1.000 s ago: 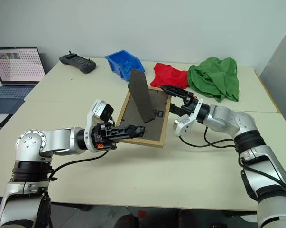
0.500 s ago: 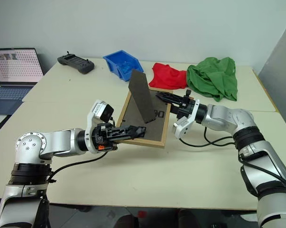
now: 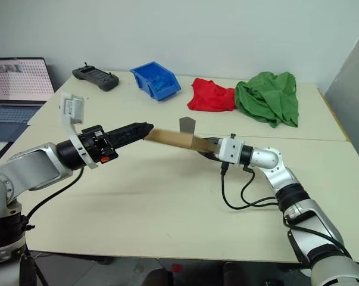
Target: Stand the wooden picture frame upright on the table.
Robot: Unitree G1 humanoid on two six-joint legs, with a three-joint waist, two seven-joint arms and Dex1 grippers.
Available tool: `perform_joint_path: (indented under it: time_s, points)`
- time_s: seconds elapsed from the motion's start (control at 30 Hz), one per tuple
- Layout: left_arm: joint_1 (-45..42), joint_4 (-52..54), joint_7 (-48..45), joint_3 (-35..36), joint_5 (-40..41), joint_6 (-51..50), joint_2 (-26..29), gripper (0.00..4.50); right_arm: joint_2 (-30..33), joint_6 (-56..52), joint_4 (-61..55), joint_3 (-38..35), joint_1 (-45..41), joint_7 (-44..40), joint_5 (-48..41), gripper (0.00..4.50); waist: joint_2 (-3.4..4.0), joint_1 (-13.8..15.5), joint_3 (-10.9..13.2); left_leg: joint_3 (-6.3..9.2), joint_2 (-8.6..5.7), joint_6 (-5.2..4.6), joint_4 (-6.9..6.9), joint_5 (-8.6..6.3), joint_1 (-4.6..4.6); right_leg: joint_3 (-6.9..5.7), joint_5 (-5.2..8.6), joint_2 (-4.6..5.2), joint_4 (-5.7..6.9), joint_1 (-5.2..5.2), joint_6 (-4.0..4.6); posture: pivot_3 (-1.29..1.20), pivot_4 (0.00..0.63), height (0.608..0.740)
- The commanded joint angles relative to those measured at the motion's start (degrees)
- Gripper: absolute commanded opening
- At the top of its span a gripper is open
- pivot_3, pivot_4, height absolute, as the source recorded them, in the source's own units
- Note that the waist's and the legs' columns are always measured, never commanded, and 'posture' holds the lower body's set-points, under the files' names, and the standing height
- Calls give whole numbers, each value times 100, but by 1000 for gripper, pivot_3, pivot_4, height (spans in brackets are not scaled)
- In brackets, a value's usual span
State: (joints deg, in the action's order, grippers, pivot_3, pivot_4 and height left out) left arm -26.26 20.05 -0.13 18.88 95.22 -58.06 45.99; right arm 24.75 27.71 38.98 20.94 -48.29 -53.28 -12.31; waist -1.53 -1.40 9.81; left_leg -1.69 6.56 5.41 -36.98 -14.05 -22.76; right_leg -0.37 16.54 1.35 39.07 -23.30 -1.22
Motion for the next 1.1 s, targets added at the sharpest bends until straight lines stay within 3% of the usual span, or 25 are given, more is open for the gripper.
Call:
perform_joint_path:
  time_s: [0.03,0.17,0.3,0.43,0.57,0.8,0.87,1.1]
  points:
    - [512,1260,641,146,-341,466,-70,4500,-433,-1556,258,-600,-516,-711,-777,1314,1,-14,1,-1,2,0,2,0,1,2,0,-4,-2,1,0,0,150,740]
    - [944,2007,487,-123,-1549,587,143,4500,-813,-2203,913,-1029,-804,-646,-794,1313,0,5,2,6,6,-1,4,-1,-1,-4,0,-14,-1,-2,0,0,150,740]
    - [1812,2469,-22,-706,-3435,1155,218,4500,-1224,-2615,1643,-1441,-1026,-342,-742,1313,1,6,1,-4,2,-1,6,-1,0,3,0,-13,-5,-4,0,0,150,740]
    - [2420,2268,-305,-1132,-4529,1874,-309,4500,-1455,-2686,2333,-1684,-925,17,-551,1313,2,37,1,-5,2,-3,8,-3,-13,3,0,-13,-5,-19,0,0,150,740]
    - [2597,2076,-626,-1273,-5125,2211,-574,4500,-1563,-2590,2490,-1837,-749,126,-392,1312,3,45,1,-9,2,-20,8,-14,-10,8,0,-14,0,-20,0,0,150,740]
    - [2578,1736,-1136,-1263,-5462,2336,-810,4500,-1477,-2603,2175,-1782,-232,210,-30,1311,4,62,-7,-7,3,-25,9,-16,-4,5,0,-15,2,-13,0,0,150,740]
    - [2468,1570,-1253,-1234,-5472,2333,-892,4500,-1375,-2592,2007,-1777,-111,233,46,1996,1,84,-12,-7,3,-25,7,-16,-3,6,0,-14,3,-11,0,0,150,740]
    - [2037,1217,-1739,-1287,-5635,2273,-948,4500,-1036,-2725,1163,-1765,237,129,275,3544,0,152,-13,-4,1,-26,7,-17,-6,1,0,-14,-2,-9,0,0,150,740]
